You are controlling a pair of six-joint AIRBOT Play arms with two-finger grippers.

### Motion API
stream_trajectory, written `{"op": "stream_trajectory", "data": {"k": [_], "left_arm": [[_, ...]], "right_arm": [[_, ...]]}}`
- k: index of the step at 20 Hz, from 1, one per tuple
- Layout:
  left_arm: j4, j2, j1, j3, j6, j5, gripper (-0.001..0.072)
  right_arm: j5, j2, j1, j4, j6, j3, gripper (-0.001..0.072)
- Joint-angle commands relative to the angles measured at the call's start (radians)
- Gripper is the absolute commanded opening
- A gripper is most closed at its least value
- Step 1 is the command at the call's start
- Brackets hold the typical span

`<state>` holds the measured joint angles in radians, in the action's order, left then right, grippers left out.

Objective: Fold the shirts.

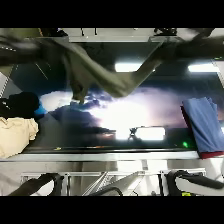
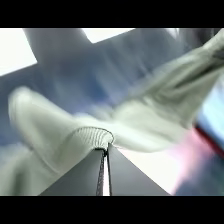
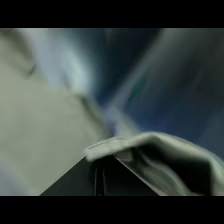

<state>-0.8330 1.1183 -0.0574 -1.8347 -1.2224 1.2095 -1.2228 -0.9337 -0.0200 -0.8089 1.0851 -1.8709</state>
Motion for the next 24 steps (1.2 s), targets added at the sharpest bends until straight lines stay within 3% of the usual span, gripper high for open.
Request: {"op": "stream_trajectory", "data": {"k": [1, 5, 9, 12, 16, 20, 21, 22, 23, 24], "left_arm": [[-0.165, -0.256, 0.056, -0.206, -0.035, -0.024, 0.001], [-0.337, -0.394, 0.165, -0.269, -0.034, -0.104, 0.001], [-0.259, -0.354, 0.187, -0.055, -0.026, -0.057, 0.0011], [-0.238, -0.2, 0.123, 0.094, 0.007, -0.033, 0.0011], [-0.239, 0.104, 0.057, 0.243, 0.084, -0.161, 0.0012], [-0.239, 0.443, 0.063, 0.293, 0.118, -0.222, 0.0014], [-0.239, 0.509, 0.07, 0.29, 0.112, -0.228, 0.0017], [-0.239, 0.569, 0.082, 0.269, 0.083, -0.208, 0.002], [-0.238, 0.611, 0.098, 0.237, 0.046, -0.171, 0.0262], [-0.238, 0.643, 0.116, 0.193, 0.005, -0.125, 0.0703]], "right_arm": [[0.232, 0.266, 0.008, -0.078, -0.079, -0.072, 0.0021], [0.299, 0.331, 0.011, -0.167, -0.095, -0.108, 0.0021], [0.236, 0.145, 0.01, -0.148, -0.09, -0.108, 0.0021], [0.184, -0.076, 0.009, -0.115, -0.065, -0.108, 0.0021], [0.139, -0.417, 0.002, -0.021, -0.057, -0.106, 0.0022], [0.185, -0.752, -0.034, 0.09, -0.065, -0.106, 0.0023], [0.206, -0.815, -0.041, 0.114, -0.065, -0.106, 0.0042], [0.217, -0.862, -0.042, 0.148, -0.064, -0.107, 0.0217], [0.215, -0.885, -0.042, 0.181, -0.064, -0.107, 0.0379], [0.208, -0.888, -0.039, 0.199, -0.065, -0.107, 0.0409]]}}
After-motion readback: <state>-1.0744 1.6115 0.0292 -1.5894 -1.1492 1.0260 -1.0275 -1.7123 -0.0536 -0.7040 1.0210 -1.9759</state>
